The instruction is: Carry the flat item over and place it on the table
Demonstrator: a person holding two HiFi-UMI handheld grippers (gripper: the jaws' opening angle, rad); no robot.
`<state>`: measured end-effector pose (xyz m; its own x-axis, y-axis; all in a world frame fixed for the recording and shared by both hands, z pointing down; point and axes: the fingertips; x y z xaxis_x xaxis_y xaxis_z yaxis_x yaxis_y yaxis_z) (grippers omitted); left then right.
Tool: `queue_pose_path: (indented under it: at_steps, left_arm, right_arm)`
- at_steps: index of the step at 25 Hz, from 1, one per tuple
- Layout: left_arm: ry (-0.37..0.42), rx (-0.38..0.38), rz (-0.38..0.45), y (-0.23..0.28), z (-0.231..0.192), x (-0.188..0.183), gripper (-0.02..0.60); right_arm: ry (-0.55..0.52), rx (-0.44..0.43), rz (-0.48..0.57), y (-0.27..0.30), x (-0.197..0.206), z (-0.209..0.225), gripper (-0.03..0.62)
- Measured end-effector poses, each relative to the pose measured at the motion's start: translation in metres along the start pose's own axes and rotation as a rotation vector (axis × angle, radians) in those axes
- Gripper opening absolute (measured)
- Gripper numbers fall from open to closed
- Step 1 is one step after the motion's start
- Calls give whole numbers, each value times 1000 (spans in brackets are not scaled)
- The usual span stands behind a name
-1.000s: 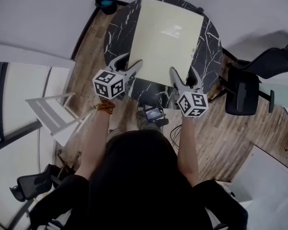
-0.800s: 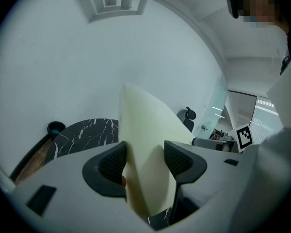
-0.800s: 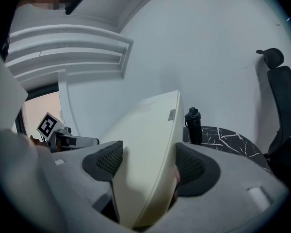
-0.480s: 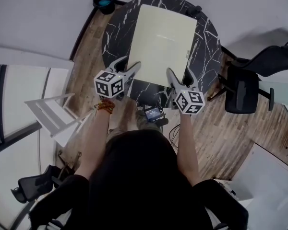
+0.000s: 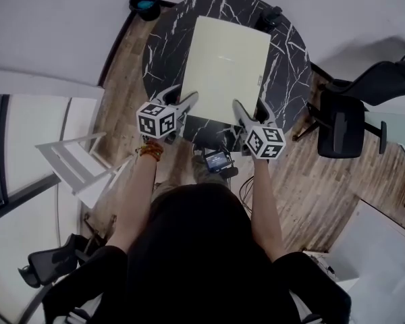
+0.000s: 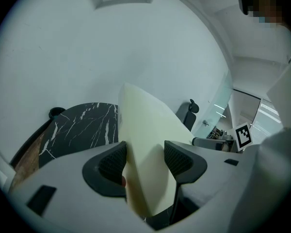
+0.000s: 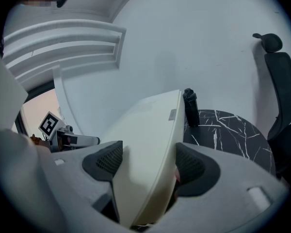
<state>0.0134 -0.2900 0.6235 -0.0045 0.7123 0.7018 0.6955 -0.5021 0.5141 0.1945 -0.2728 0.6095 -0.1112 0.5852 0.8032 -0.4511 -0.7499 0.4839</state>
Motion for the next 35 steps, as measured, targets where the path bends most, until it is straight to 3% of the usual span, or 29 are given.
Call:
queue_pose_path:
  at_steps: [35]
  left_arm:
    - [-127,-13,-102,37,-34,49,239]
  right_arm:
    - [74,-8,-134,37,55,28,337]
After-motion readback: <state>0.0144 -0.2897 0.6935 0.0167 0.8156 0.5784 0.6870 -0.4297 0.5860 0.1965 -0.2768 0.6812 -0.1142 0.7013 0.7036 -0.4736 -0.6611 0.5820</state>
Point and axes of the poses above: the fingertips, and each gripper's own axes: y forward along the fingers, z to its right, x out of its underside, and after that the axes turned 5 degrees about -z, right-handed
